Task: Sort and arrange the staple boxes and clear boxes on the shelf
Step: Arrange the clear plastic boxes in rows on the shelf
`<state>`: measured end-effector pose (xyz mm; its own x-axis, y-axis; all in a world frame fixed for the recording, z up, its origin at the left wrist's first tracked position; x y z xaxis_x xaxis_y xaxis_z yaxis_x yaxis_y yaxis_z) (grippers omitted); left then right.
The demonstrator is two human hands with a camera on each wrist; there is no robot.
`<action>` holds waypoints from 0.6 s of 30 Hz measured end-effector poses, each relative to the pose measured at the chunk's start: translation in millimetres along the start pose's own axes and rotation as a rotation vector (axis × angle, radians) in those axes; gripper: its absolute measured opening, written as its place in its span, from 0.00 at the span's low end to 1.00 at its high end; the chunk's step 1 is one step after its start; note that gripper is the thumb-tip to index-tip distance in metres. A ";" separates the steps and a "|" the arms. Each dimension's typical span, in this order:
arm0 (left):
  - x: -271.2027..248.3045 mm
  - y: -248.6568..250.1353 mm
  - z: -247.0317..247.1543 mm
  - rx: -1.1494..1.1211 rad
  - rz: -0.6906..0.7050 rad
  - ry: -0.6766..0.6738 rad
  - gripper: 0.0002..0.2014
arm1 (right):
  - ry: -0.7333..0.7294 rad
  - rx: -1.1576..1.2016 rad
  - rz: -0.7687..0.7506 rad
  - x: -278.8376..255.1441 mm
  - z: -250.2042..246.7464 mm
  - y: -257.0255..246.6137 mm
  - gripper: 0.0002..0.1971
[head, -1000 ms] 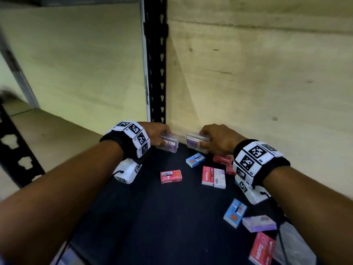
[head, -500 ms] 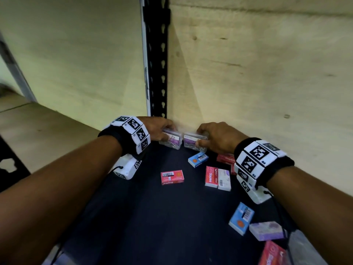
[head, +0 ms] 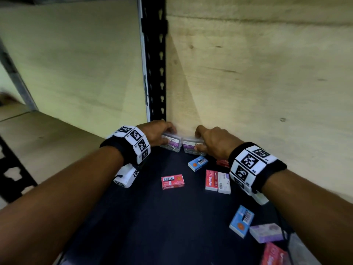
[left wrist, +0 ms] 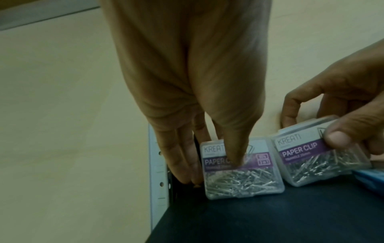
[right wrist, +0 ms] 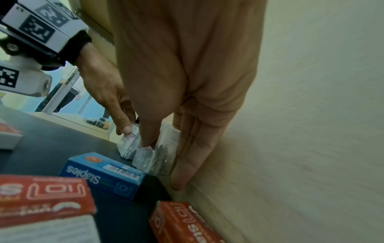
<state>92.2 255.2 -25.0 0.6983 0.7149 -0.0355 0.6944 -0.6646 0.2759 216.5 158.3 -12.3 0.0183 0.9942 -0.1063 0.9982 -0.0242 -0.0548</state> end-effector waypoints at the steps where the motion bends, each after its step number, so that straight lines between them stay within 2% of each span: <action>1: 0.1 -0.5 -0.4 0.007 0.000 0.004 0.20 | 0.007 -0.001 -0.003 -0.6 -1.0 -0.4 0.20; 11: -2.5 -7.1 -1.5 0.036 -0.008 0.045 0.21 | 0.053 -0.087 -0.012 -2.5 -2.2 -6.2 0.20; 16: -13.7 -6.4 -14.4 0.146 -0.104 0.076 0.26 | 0.057 -0.054 -0.006 -2.6 -2.1 -4.2 0.20; 18: -19.8 -3.1 -24.5 0.200 -0.137 0.122 0.25 | 0.051 -0.078 -0.004 -1.9 -2.8 -3.5 0.20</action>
<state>72.0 248.5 -1.6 0.5777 0.8141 0.0601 0.8100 -0.5808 0.0810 213.1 156.8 -9.1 0.0148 0.9984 -0.0554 0.9996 -0.0136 0.0230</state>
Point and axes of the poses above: each hand's wrist, its own x-axis towards the middle knuckle, its own z-axis out of the palm, y = z × x, the point moved 9 cm from there along x, towards the middle knuckle, and after that the axes turned 3 degrees about -x, right-handed, at the moved point
